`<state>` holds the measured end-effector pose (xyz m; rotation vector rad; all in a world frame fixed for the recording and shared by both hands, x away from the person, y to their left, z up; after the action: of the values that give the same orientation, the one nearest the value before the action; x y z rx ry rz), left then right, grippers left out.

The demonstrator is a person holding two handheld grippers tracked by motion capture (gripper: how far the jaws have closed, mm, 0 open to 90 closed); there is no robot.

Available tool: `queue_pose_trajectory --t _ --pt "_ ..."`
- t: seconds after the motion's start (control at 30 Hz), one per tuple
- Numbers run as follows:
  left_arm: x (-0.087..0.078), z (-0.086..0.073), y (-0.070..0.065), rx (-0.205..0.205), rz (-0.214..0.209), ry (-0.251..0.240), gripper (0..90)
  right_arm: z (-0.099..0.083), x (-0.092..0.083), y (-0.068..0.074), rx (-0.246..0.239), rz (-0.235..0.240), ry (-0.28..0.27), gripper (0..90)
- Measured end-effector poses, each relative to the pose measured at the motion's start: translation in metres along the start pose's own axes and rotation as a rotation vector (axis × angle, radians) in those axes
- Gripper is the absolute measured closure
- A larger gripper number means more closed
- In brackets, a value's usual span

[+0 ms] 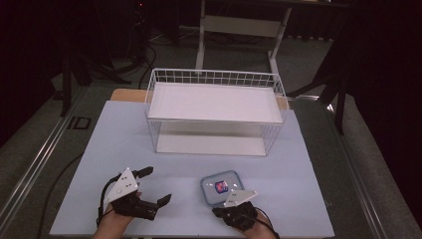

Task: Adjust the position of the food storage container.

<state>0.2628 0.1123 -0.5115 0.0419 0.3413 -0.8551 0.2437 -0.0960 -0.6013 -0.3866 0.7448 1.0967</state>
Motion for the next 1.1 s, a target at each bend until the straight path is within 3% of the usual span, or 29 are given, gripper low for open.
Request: queue_pose_trajectory --t 0.33,0.57,0.7,0.87,0.97,1.1 --pt "0.001 0.000 0.000 0.001 -0.004 0.001 0.5 0.023 0.022 -0.017 -0.031 -0.030 -0.017 90.0" --pt "0.000 0.000 -0.001 0.002 -0.007 0.001 0.5 0.034 0.027 -0.018 -0.052 -0.035 -0.029 89.9" --pt "0.000 -0.001 -0.002 -0.001 -0.011 0.001 0.5 0.036 0.014 -0.012 -0.056 -0.036 -0.051 89.9" --pt "0.000 0.000 -0.002 -0.013 -0.013 -0.002 0.5 0.039 -0.017 -0.011 -0.075 -0.056 -0.093 89.9" --pt "0.000 -0.001 -0.003 -0.014 -0.012 0.001 0.5 0.040 -0.037 -0.020 -0.073 -0.093 -0.124 88.7" --pt "-0.001 0.001 -0.002 -0.034 -0.011 -0.008 0.5 0.044 -0.061 -0.038 -0.024 -0.136 -0.175 88.3"
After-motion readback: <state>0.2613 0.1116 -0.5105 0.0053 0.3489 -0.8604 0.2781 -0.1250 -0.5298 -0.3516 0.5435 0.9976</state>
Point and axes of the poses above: each handheld gripper's, and its own axes: x roughly forward along the jaws, z roughly out of its top, y roughly to its left, the point moved 9 cm from there along x, roughly forward along the jaws, and after that the axes turned 3 degrees about -x, right-handed, at the moved point
